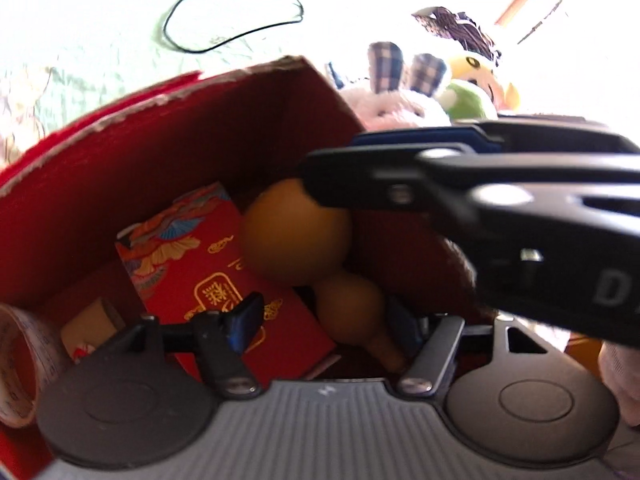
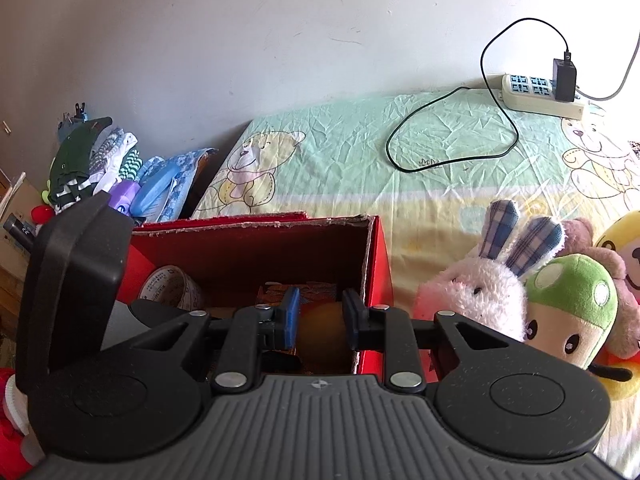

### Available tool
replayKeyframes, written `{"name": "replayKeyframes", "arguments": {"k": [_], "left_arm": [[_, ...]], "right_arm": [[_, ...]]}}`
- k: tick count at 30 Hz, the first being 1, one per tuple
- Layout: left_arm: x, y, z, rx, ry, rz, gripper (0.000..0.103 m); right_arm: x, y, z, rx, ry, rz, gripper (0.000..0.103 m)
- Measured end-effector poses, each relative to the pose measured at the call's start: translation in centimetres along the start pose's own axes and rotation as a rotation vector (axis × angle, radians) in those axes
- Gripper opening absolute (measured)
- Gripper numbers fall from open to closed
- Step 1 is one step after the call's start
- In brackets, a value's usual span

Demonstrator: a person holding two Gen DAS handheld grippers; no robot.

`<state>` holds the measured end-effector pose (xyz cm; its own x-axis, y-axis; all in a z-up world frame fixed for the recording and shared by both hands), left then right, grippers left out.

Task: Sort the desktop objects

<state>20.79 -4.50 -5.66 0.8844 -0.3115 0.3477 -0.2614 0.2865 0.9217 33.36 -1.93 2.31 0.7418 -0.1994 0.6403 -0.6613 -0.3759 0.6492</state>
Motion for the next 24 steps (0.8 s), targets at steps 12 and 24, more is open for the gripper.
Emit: {"name": "replayKeyframes", "arguments": {"k": [12, 24], "left_arm": [[1.7, -0.9, 0.0, 0.034, -0.111, -0.019, 0.07], [1.3, -1.5, -1.5, 0.129, -0.157, -0.042, 0.094]], "right_arm": [[1.1, 1.8, 1.0, 0.035, -0.061, 0.111, 0.027], [1.2, 2.0, 0.7, 0.055, -0.051, 0.122, 0.024]]}}
Point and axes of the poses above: each gripper's, at about its wrist camera, not at the fingertips, and y roughly against the way its jaws point, z to its right, x to its top, the point moved 5 cm from there along -y, roughly the way its jaws point, and after that the axes turned 9 degrees about x, right-handed, at the moved point
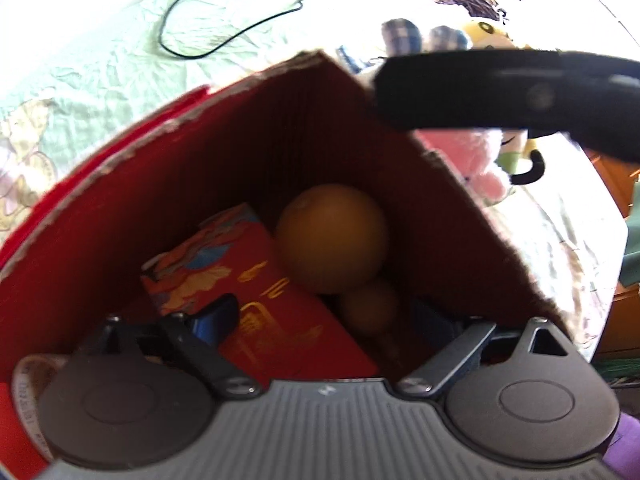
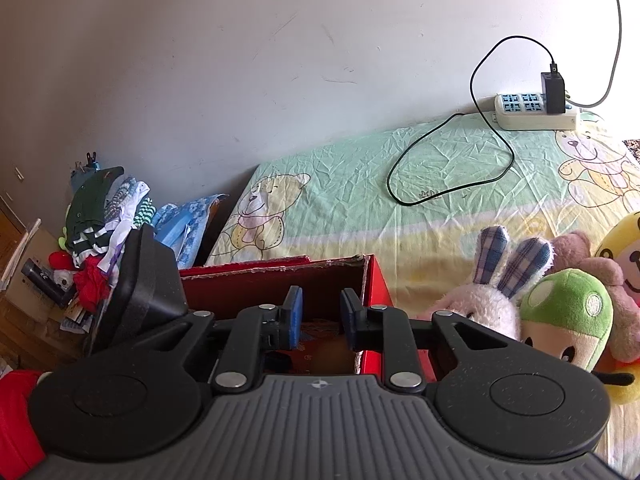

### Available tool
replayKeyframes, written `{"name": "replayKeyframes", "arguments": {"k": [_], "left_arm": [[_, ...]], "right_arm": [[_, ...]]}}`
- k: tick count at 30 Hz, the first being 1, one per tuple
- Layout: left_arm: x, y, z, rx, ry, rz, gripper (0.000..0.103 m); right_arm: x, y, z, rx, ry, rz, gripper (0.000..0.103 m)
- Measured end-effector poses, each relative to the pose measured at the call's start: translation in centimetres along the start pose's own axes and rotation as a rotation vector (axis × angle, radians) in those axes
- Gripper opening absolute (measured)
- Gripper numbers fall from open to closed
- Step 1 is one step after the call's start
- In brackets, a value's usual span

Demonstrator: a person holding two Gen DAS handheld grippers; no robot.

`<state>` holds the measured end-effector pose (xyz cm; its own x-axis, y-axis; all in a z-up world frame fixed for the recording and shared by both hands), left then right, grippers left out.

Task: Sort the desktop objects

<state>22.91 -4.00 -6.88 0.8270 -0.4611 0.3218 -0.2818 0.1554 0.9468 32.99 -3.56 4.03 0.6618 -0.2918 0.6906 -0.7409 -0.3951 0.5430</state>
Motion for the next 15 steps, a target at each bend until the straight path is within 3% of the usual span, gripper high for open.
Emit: {"name": "replayKeyframes", "arguments": {"k": [6, 9, 10, 13, 15], "left_arm": [[-0.5, 0.3, -2.9, 0.046, 0.078, 0.026, 0.091], [-0.4, 0.9, -2.4, 0.012, 0.061, 0.059, 0.073], [-0.3, 0.9, -2.0, 0.029, 0.041, 0.065, 0.073], [0.3, 0.5, -0.7, 0.136, -0.016, 0.065, 0.058], [0.6, 0.2, -0.7, 0.172, -0.023, 0.065, 0.063]], "right_arm": [[0.1, -0.3, -0.3, -0.007, 0.011, 0.007, 0.024], [0.1, -0.4, -0.5, 0.001, 0.008, 0.014, 0.024], [0.1, -0.4, -0.5, 0.003, 0.008, 0.016, 0.024], [0.2, -0.5, -0.8, 0.0, 0.014, 0.02, 0.024], [0.2, -0.5, -0.9, 0.003, 0.015, 0.023, 0.024]]}}
Point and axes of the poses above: each gripper's, at about its wrist camera, not at the fingertips, and y roughly against the way its jaws point, z to its right, x to its top, the point moved 5 cm from there along -y, roughly the way its jaws point, and after that the axes turned 9 degrees about x, right-handed, at the moved point
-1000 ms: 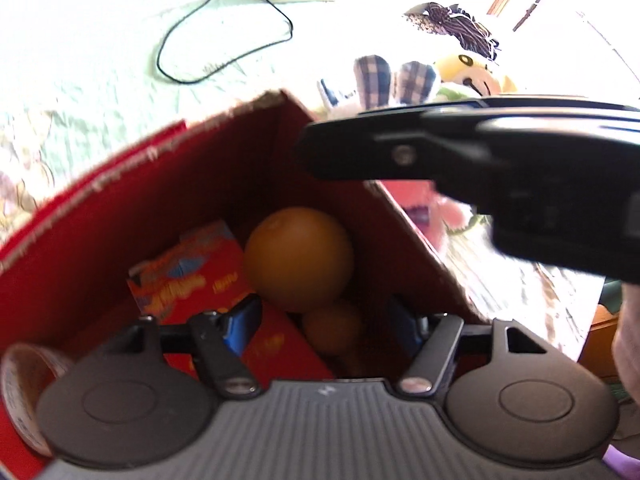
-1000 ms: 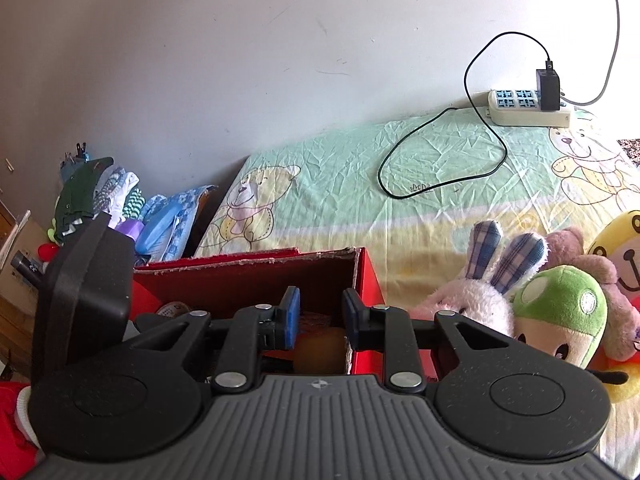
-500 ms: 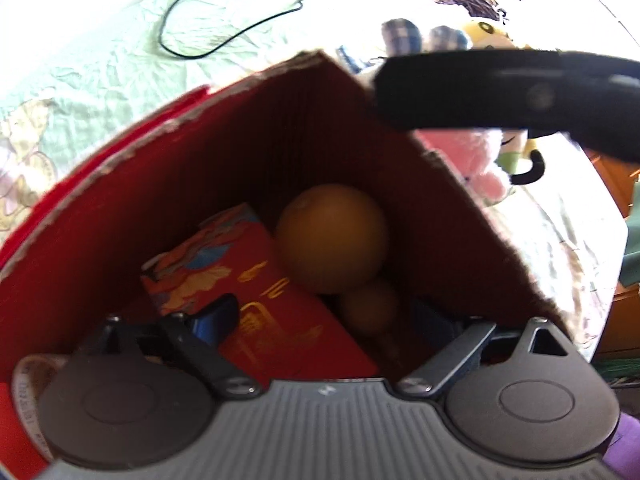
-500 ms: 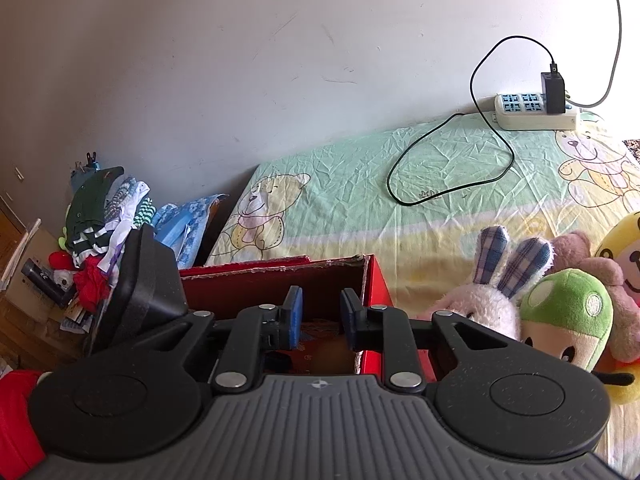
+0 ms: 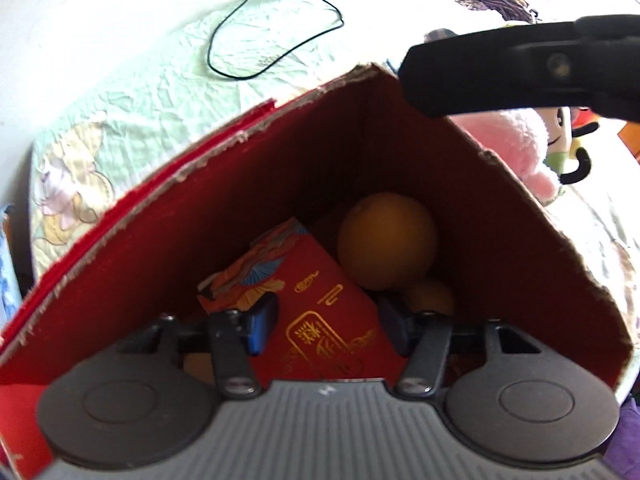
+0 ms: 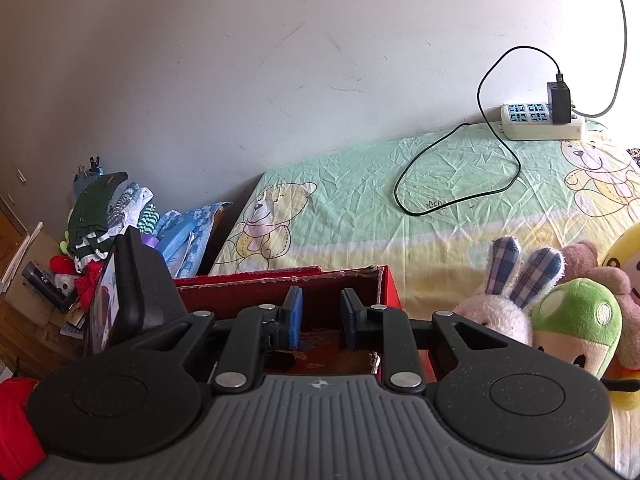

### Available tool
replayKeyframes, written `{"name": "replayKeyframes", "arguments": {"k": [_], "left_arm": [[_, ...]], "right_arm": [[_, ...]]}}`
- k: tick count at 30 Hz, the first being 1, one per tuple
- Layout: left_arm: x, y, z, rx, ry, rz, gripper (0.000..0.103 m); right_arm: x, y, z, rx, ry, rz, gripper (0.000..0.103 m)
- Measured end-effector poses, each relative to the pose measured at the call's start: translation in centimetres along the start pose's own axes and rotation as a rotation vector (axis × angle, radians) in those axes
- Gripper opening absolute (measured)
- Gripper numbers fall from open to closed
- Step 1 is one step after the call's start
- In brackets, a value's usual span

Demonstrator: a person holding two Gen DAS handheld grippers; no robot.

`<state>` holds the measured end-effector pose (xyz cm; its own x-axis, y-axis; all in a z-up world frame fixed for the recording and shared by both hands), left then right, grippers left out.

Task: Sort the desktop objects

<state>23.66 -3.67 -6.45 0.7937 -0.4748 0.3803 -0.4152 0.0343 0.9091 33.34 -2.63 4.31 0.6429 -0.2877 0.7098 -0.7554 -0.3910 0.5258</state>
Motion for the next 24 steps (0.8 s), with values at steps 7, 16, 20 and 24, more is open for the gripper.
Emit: {"name": "replayKeyframes", "arguments": {"k": [7, 16, 20, 24], "left_arm": [[-0.6, -0.1, -1.6, 0.044, -0.01, -0.013, 0.069], [-0.3, 0.5, -3.5, -0.01, 0.088, 0.032, 0.067], [-0.3, 1.4, -3.7, 0.048, 0.1, 0.05, 0.068], [-1.2, 2.6, -5.1, 0.118, 0.162, 0.053, 0.071]], "right_arm": [[0.3, 0.5, 0.0, 0.007, -0.013, 0.018, 0.024], [-0.1, -0.3, -0.7, 0.018, -0.001, -0.002, 0.024], [-0.6, -0.9, -1.5, 0.026, 0.029, -0.031, 0.025], [-0.9, -0.9, -2.1, 0.004, 0.054, -0.022, 0.025]]}}
Point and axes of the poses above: each gripper's, at about its wrist camera, not at the fingertips, and y roughly against the way its jaws point, z to its right, x to its top, the point moved 5 cm from there along -y, roughly the way its jaws point, and after that the axes turned 9 degrees about x, right-handed, at the moved point
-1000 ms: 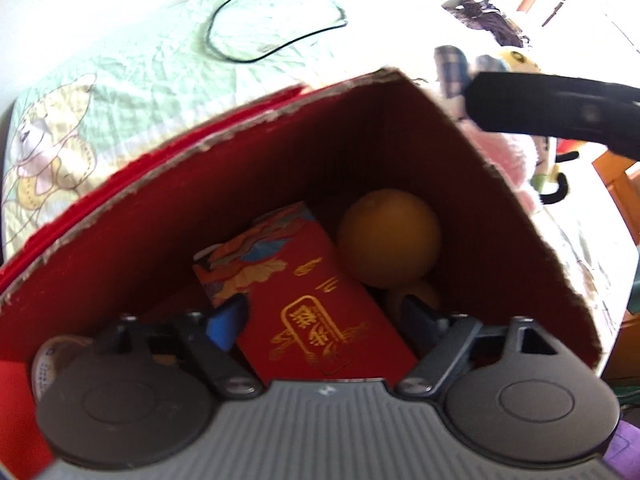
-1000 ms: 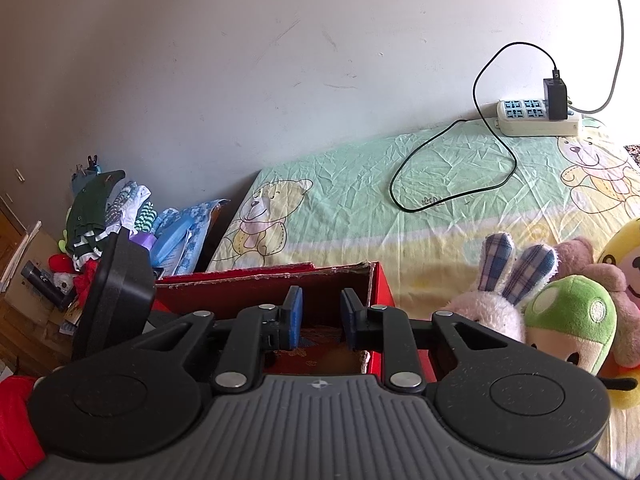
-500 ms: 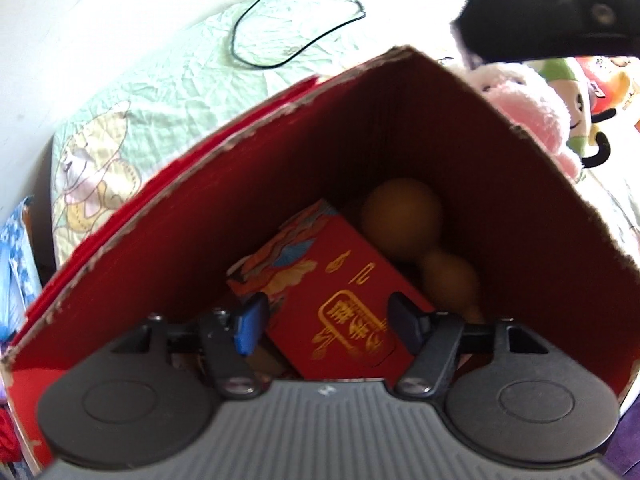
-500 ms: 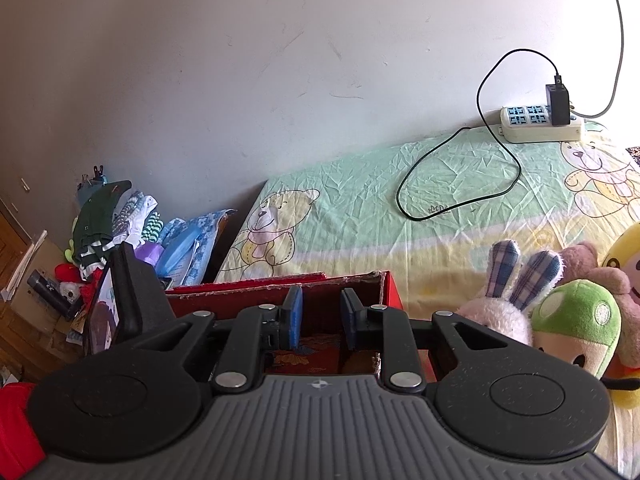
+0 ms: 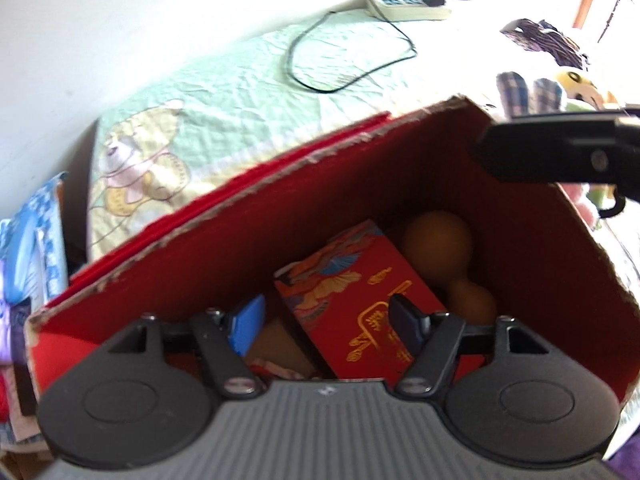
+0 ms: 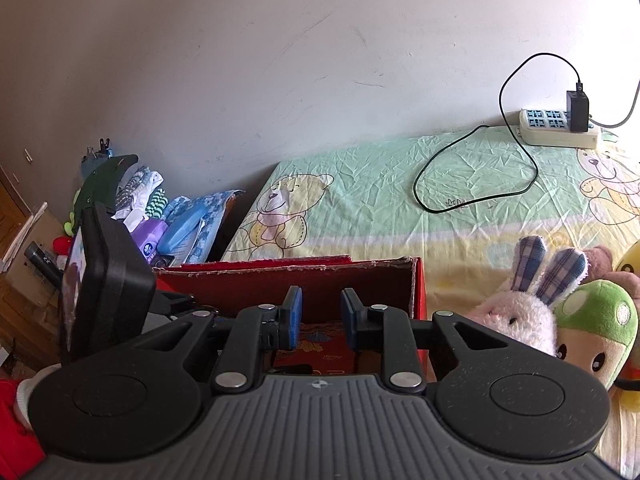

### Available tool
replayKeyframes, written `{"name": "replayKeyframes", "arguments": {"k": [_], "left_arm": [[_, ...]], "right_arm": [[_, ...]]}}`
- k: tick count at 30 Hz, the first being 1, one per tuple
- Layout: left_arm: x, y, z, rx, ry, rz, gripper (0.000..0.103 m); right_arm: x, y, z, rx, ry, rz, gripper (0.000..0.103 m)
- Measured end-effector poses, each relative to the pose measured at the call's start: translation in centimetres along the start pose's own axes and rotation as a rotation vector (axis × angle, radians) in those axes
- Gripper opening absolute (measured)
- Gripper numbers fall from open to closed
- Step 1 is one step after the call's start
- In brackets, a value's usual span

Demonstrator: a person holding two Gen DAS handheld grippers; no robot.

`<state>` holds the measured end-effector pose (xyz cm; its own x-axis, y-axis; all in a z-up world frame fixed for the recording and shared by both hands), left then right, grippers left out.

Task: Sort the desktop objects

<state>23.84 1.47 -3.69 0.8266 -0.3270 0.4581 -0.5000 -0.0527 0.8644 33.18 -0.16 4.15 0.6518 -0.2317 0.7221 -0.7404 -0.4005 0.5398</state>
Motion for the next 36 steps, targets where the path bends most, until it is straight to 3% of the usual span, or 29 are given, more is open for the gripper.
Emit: {"name": "replayKeyframes", "arguments": {"k": [5, 9, 14, 21, 36], "left_arm": [[-0.6, 0.7, -1.9, 0.012, 0.076, -0.01, 0.073], [-1.2, 1.5, -3.0, 0.102, 0.104, 0.008, 0.073], [-3.1, 2.7, -4.6, 0.123, 0.183, 0.002, 0.076], [-4.8, 2.4, -3.8, 0.178, 0.195, -0.012, 0.079], [-6.7, 3.7, -3.1, 0.204, 0.242, -0.02, 0.08]], "right_arm": [[-0.7, -0.4, -0.6, -0.011, 0.005, -0.013, 0.025], [-1.4, -0.9, -1.3, -0.008, 0.004, -0.027, 0.025], [-2.6, -1.5, -2.3, -0.004, 0.007, -0.059, 0.025], [-4.2, -2.3, -2.4, -0.022, 0.002, -0.097, 0.025], [-6.6, -1.4, -2.3, -0.031, -0.023, -0.119, 0.025]]}}
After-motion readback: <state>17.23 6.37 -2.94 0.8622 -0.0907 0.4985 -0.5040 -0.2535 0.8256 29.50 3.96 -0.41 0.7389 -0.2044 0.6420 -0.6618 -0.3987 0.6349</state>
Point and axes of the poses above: each gripper's, at about its wrist camera, not at the fingertips, and y roughly against the way its jaws point, z to its right, x to its top, the point moved 5 cm from there along -y, roughly the way its jaws point, and after that the axes turned 9 degrees about x, right-handed, at the moved point
